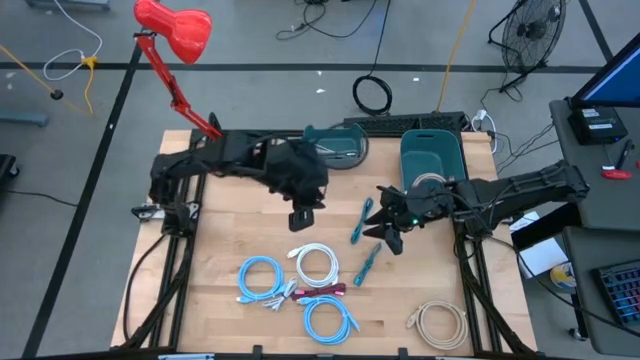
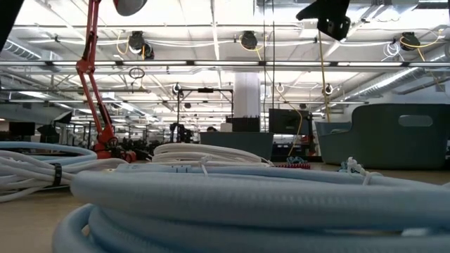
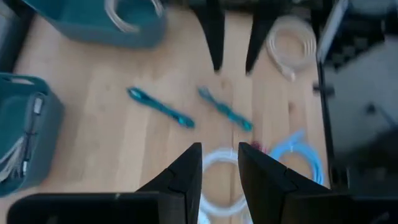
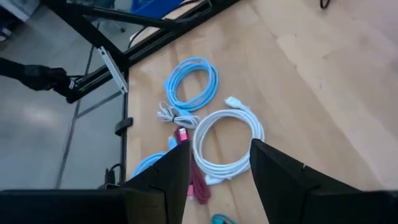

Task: Pick & Place USB Port
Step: Put the white HDMI cable into the right blue bin

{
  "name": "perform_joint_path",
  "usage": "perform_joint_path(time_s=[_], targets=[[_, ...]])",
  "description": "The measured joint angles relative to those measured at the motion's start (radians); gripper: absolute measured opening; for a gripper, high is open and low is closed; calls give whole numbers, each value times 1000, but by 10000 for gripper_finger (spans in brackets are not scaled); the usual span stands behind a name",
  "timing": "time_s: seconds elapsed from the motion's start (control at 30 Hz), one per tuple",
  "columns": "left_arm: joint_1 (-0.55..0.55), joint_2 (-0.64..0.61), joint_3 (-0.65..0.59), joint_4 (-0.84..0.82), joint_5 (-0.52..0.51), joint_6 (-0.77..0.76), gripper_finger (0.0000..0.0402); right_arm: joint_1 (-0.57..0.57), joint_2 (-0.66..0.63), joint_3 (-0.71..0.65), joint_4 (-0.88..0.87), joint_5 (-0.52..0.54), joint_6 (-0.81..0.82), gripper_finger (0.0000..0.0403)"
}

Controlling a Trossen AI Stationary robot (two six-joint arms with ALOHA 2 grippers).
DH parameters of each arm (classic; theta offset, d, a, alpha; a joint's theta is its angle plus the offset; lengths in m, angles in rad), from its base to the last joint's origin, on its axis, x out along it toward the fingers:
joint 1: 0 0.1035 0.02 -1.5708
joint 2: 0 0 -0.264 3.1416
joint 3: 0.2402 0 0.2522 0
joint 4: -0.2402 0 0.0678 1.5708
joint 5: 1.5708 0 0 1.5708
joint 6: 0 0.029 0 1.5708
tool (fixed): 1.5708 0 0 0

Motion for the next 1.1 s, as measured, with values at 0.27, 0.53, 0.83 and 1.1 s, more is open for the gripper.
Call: perform_joint_path(time_s=[0.27, 0.53, 0.83, 1.1], targets=[[-122, -26, -2, 38, -266, -129, 106, -4, -36, 0, 45, -18, -82, 155], [-143, -24, -144, 118, -314, -210, 103, -13, -88, 0, 53, -16, -113, 155], [-150, -24, -320, 229, -312, -259, 15, -12, -114, 0, 41, -15, -116, 155], [-180, -116, -565, 407, -364, -376, 22, -12, -112, 0, 14, -16, -116, 155]])
